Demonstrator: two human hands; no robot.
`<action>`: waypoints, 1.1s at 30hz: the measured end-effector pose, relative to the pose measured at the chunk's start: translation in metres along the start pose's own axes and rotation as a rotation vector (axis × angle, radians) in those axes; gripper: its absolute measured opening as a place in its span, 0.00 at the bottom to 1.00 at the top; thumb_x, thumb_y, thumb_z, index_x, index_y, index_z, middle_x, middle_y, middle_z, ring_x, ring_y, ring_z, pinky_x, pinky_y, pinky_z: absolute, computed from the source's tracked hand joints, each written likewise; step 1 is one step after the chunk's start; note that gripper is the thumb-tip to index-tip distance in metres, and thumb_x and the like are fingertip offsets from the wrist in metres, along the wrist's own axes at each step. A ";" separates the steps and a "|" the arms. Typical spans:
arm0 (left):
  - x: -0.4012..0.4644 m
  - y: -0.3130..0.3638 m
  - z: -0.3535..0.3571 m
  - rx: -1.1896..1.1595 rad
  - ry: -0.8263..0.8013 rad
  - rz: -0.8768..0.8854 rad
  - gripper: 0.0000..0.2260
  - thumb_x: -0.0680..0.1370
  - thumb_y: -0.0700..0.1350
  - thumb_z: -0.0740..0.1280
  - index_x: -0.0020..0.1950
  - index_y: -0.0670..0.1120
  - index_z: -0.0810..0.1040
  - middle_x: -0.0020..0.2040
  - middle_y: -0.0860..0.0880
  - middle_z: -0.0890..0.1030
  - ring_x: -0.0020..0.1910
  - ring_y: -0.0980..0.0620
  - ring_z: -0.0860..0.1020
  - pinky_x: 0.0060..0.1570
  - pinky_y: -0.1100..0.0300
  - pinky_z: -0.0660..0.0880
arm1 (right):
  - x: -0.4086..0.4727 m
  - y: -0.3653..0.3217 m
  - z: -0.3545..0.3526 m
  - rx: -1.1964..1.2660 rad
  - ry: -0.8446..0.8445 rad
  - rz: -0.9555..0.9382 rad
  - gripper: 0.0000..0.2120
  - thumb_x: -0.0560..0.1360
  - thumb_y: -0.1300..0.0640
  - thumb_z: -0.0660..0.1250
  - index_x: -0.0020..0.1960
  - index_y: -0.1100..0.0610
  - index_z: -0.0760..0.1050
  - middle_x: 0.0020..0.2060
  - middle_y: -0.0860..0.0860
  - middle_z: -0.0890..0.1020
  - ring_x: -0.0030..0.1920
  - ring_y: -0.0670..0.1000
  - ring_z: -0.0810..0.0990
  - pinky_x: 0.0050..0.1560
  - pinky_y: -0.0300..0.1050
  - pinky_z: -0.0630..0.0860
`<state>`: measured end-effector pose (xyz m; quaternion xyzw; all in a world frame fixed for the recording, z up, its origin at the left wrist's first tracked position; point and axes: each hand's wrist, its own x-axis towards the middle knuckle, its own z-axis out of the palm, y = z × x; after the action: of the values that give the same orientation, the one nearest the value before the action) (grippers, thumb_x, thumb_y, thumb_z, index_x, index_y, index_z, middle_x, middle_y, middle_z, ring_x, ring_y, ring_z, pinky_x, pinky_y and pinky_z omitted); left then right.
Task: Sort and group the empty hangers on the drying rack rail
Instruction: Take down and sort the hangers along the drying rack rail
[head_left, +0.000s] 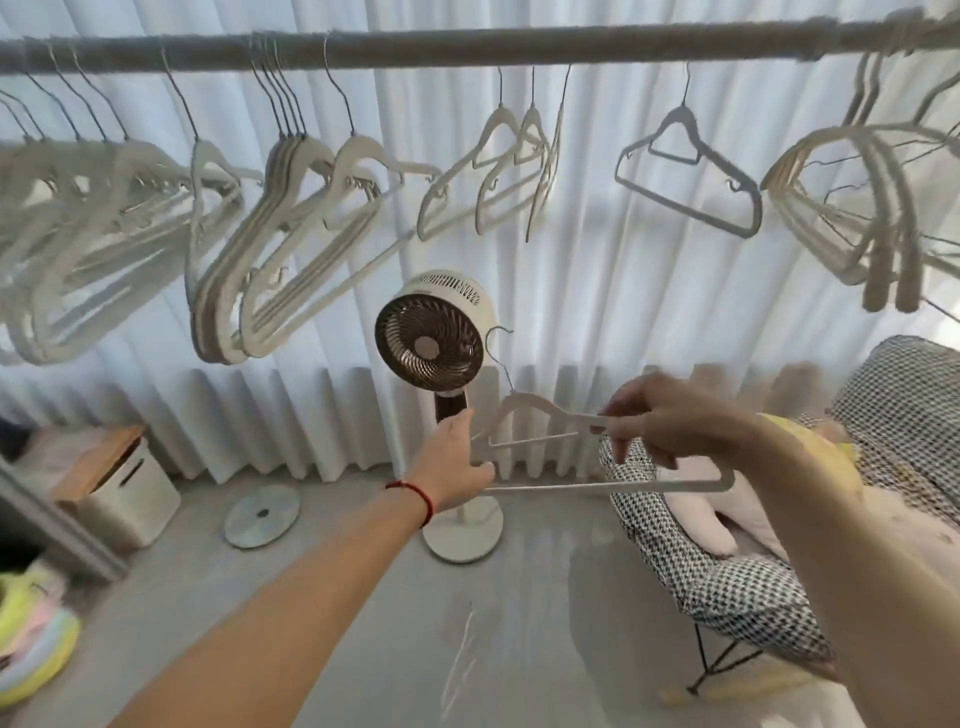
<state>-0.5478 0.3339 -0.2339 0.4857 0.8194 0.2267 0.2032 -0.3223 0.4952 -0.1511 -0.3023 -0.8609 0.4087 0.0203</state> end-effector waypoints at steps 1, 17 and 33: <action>0.001 -0.010 0.003 0.002 -0.031 0.001 0.32 0.78 0.48 0.67 0.79 0.43 0.61 0.75 0.42 0.68 0.72 0.44 0.69 0.70 0.52 0.67 | 0.000 0.005 0.007 0.042 -0.038 -0.026 0.06 0.76 0.57 0.70 0.49 0.52 0.87 0.36 0.54 0.87 0.24 0.50 0.76 0.23 0.38 0.70; -0.018 -0.202 0.179 -0.230 -0.150 -0.473 0.11 0.83 0.46 0.62 0.49 0.45 0.81 0.38 0.46 0.82 0.25 0.54 0.74 0.30 0.61 0.73 | 0.089 0.208 0.279 -0.132 0.077 0.282 0.21 0.77 0.61 0.66 0.70 0.56 0.76 0.66 0.57 0.76 0.68 0.59 0.73 0.70 0.52 0.69; -0.032 -0.533 0.572 -0.629 0.235 -1.099 0.16 0.78 0.50 0.69 0.33 0.48 0.72 0.22 0.56 0.68 0.24 0.53 0.66 0.30 0.61 0.65 | 0.252 0.517 0.784 -0.146 -0.352 0.546 0.21 0.81 0.47 0.64 0.71 0.53 0.73 0.66 0.54 0.76 0.66 0.57 0.76 0.63 0.51 0.74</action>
<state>-0.5925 0.1785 -0.9994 -0.1158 0.8599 0.3705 0.3314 -0.4892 0.3381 -1.0963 -0.4471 -0.7654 0.3824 -0.2608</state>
